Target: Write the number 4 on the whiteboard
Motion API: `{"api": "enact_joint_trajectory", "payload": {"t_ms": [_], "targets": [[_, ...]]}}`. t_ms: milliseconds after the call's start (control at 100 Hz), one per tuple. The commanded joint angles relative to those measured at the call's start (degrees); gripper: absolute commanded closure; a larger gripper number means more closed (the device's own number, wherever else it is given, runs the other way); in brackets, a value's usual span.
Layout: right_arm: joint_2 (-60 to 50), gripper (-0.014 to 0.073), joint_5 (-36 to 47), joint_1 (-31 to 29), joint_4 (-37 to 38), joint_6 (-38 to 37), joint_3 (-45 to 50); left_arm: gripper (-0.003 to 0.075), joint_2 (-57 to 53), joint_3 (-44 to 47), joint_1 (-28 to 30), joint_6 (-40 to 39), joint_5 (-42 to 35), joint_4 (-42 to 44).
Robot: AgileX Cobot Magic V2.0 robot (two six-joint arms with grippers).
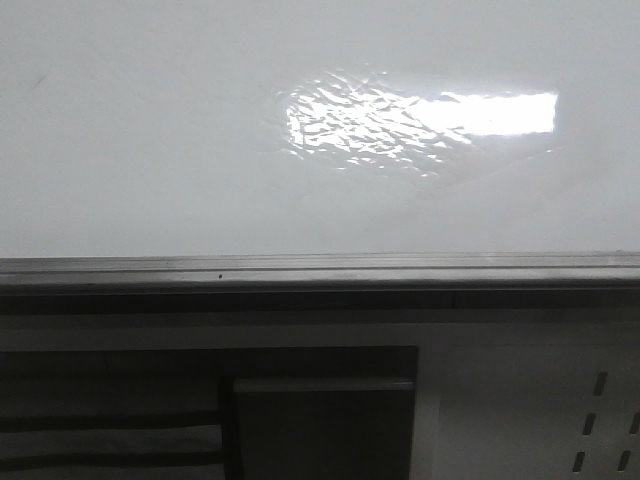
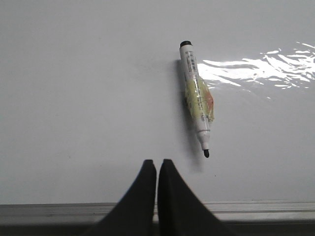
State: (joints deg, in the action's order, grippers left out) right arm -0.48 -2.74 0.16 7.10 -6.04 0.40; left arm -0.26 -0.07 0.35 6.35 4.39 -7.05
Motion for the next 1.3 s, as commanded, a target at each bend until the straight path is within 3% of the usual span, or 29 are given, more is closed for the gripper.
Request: {"api": "enact_joint_trajectory", "payload": {"t_ms": [0, 930, 1040, 1140, 1290], "targets": [[-1.4, 0.0666, 4.3, -0.3, -0.1, 0.5, 1.2, 0.0741, -1.6, 1.5, -0.6, -0.5, -4.8, -0.5], [-1.4, 0.0666, 6.7, -0.3, -0.1, 0.5, 1.2, 0.0741, -1.6, 1.5, -0.6, -0.5, -5.0, -0.5], [-1.4, 0.0666, 8.0, -0.3, -0.1, 0.4, 0.7, 0.0741, -1.6, 1.5, -0.6, -0.5, -9.2, -2.3], [-1.4, 0.0666, 5.2, -0.3, -0.2, 0.4, -2.5, 0.0741, -1.6, -0.2, -0.6, -0.5, -12.8, -6.1], [-0.6, 0.0666, -4.9, -0.3, -0.8, 0.4, -12.1, 0.0741, -1.3, -8.6, -0.6, -0.5, -5.5, -6.1]]}}
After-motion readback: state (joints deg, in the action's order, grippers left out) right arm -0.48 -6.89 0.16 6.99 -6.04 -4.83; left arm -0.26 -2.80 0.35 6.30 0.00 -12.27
